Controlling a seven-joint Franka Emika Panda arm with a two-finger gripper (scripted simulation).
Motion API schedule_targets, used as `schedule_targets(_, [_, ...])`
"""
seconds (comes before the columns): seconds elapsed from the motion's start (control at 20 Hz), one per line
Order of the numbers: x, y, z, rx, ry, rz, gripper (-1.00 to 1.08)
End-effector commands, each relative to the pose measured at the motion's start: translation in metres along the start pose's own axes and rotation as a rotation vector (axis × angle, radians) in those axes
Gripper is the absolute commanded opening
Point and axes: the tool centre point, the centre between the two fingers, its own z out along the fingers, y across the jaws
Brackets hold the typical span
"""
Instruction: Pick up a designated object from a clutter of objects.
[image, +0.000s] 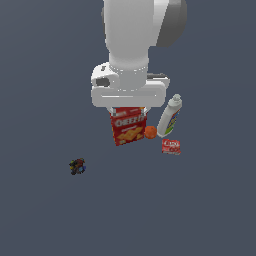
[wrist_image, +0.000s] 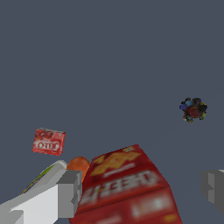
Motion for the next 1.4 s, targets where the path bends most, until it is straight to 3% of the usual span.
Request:
schedule_targets(0.0, [0.000,0.000,0.000,0.000,0.000,0.000,1.00])
schedule_targets(0.55, [-0.003,-0.034,0.002,0.026,-0.011,-0.022,1.00])
schedule_targets(0.95, [0.007,-0.019,0.013,0.028,-0.009,-0.042,1.00])
schedule_targets(1.35, [0.028,0.019,0.045,0.031,-0.006,-0.099,1.00])
